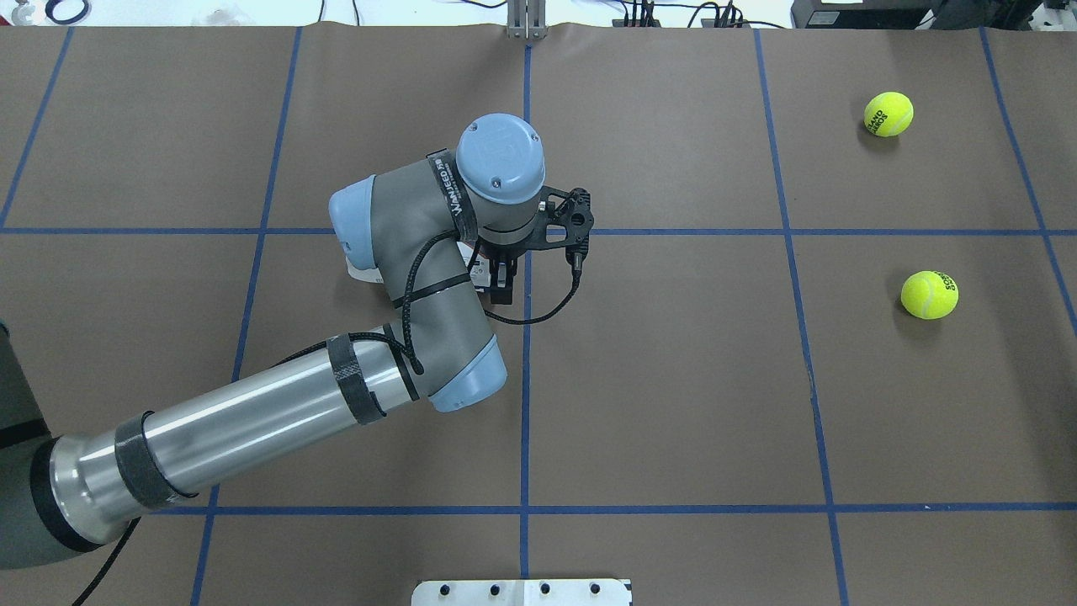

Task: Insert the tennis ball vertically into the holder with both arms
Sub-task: 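Close the left gripper on the can's rim and lift it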

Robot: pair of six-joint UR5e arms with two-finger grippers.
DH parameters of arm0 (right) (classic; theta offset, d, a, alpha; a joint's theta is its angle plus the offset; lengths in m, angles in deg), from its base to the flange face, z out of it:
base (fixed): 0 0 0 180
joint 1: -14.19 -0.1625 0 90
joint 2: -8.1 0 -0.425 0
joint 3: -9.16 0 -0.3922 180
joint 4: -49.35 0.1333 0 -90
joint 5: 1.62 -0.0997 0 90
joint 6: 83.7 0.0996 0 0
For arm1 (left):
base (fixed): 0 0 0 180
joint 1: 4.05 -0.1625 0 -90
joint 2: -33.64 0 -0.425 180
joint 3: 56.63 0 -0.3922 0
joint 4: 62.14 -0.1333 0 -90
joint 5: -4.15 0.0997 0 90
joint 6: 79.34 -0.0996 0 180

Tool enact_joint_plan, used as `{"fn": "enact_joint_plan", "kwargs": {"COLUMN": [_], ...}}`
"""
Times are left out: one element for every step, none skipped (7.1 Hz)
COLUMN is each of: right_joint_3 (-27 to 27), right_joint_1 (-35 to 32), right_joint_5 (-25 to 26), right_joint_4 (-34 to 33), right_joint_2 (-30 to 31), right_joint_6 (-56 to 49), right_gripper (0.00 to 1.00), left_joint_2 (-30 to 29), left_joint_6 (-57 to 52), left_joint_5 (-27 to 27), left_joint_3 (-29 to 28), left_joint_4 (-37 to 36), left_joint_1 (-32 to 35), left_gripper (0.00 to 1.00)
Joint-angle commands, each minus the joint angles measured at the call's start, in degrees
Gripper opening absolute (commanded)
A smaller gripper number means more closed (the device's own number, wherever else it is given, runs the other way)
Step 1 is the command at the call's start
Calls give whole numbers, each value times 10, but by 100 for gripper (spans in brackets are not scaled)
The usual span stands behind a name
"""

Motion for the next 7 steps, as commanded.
{"fn": "enact_joint_plan", "kwargs": {"right_joint_3": [0, 0, 1, 1, 3, 4, 4], "right_joint_1": [0, 0, 0, 0, 0, 0, 0], "right_joint_5": [0, 0, 0, 0, 0, 0, 0], "right_joint_4": [0, 0, 0, 0, 1, 1, 1], "right_joint_2": [1, 2, 2, 2, 3, 3, 4], "right_joint_6": [-3, -3, -4, -4, -5, -5, -5], "right_gripper": [100, 100, 100, 100, 100, 100, 100], "left_joint_2": [1, 1, 2, 2, 3, 3, 3], "left_joint_6": [0, 1, 1, 2, 1, 1, 1], "left_joint_5": [0, 0, 0, 0, 0, 0, 0], "left_joint_3": [-2, -3, -4, -7, -7, -8, -9], "left_joint_4": [0, 0, 0, 0, 1, 1, 1], "left_joint_1": [0, 0, 0, -3, -5, -5, -6], "left_gripper": [99, 99, 99, 99, 99, 99, 99]}}
